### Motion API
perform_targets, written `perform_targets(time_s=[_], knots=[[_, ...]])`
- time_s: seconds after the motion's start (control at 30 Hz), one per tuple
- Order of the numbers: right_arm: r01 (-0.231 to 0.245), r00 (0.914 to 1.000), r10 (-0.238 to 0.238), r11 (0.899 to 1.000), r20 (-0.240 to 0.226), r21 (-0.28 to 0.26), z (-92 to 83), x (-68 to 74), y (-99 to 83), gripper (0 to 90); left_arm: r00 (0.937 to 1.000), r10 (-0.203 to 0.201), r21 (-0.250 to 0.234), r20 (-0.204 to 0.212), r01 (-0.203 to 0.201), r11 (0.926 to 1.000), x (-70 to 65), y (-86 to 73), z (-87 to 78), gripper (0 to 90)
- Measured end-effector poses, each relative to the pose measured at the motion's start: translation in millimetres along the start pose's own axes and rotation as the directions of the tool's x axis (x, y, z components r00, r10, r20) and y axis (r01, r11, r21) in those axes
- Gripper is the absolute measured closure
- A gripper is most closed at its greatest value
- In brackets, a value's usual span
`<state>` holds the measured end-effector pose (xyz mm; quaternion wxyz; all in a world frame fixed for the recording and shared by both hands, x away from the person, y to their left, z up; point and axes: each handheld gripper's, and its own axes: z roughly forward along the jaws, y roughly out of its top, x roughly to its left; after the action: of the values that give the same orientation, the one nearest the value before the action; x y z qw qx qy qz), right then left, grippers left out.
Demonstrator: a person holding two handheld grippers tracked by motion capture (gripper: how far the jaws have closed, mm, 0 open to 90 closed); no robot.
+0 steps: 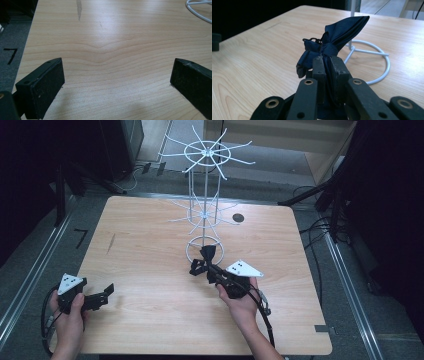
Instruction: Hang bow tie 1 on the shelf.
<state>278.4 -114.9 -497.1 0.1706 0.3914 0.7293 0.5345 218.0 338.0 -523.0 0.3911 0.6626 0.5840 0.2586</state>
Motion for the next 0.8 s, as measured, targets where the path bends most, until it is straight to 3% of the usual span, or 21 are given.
perform_targets(time_s=[0.37, 0.6, 0.8], knots=[[0.026, 0.9989, -0.023, 0.997, 0.042, -0.069, -24.4, -1.3, 9.4, 84.4, 0.9999, 0.011, 0.0, -0.001, -0.011, 0.9999, -0.9, -0.2, -0.3, 0.0], [0.043, 0.9977, -0.035, 0.988, 0.057, -0.146, -46.9, 0.1, 18.8, 84.1, 0.9996, 0.027, 0.005, -0.005, -0.027, 0.9996, -2.1, -0.3, -0.1, 0.0], [0.05, 0.9965, -0.037, 0.982, 0.075, -0.18, -54.4, -1.9, 22.7, 84.0, 0.9994, 0.035, 0.006, -0.005, -0.035, 0.9994, -3.0, -0.3, 0.2, 0.0]])
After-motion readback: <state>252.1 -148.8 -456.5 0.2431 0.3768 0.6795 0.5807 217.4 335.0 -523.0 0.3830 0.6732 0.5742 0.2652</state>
